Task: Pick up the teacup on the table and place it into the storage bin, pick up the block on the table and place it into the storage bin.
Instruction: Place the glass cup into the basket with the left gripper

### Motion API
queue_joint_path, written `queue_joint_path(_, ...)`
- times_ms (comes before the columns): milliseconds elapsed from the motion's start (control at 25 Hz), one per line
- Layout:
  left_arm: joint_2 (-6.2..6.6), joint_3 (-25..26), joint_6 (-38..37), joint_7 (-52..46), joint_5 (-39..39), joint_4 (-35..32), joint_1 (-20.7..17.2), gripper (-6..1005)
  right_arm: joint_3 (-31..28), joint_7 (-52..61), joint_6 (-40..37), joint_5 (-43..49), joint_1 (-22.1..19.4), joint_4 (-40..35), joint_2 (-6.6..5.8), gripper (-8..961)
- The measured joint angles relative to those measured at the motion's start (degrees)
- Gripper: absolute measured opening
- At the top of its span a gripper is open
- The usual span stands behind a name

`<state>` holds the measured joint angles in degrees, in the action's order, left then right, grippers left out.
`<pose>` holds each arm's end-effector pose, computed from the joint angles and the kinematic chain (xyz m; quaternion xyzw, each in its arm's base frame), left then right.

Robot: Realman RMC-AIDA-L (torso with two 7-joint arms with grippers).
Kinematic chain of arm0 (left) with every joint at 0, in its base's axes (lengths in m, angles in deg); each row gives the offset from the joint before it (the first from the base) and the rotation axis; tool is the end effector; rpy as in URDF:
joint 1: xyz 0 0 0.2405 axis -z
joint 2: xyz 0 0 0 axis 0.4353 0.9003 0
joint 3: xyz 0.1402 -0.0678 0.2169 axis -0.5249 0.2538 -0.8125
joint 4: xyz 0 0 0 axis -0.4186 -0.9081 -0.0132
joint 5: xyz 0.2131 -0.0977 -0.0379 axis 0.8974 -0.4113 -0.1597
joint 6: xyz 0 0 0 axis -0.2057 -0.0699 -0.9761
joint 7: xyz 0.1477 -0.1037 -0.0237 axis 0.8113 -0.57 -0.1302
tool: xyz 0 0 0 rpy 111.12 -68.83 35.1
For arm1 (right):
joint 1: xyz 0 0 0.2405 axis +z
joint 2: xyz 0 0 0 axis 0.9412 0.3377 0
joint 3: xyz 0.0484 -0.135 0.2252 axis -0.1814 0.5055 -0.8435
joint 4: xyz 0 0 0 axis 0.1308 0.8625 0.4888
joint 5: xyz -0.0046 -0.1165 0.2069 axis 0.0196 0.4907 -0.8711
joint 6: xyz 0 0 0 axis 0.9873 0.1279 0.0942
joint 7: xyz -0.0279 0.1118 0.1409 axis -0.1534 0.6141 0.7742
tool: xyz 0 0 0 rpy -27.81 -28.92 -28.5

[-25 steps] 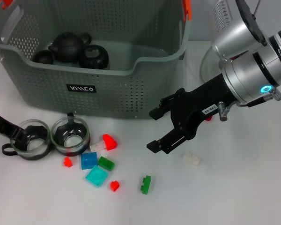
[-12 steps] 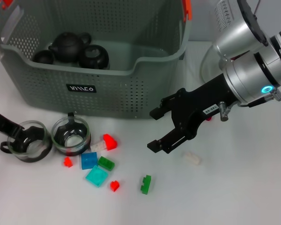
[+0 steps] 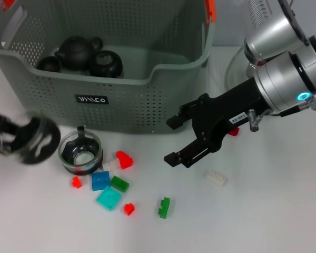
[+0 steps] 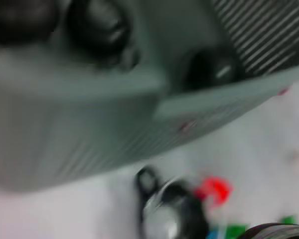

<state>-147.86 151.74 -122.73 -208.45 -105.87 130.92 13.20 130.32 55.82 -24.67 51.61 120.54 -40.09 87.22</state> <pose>-0.2849 0.3727 0.1074 -0.8598 -0.4896 0.0471 0.1373 0.1163 0.4026 -0.0771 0.9961 -0.0777 -0.0218 0.0350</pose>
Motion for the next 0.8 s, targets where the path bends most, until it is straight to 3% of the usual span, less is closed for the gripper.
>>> queue_joint_path(240,5.8,4.22,-3.89,-2.0,-18.89,-6.77,1.74,50,-0.38,-0.34,-1.53,-0.01,0.03,0.19,-0.27,945)
queue_joint_path(360,7.26,4.33,-3.16,-2.17,-25.25,-9.31,2.55,50,-0.38,-0.03,-3.76,0.21,0.05,0.25,-0.74,945)
queue_joint_path(520,7.79,3.51,0.63,-2.17,-27.76,-10.69,4.59,50,-0.9,0.38,-6.06,0.29,-0.19,0.4,-1.38,945)
queue_joint_path(800,8.35,-6.05,16.69,-3.8,-25.97,-11.66,8.32,51,-3.2,0.74,-8.68,0.28,-0.62,0.33,-1.82,945)
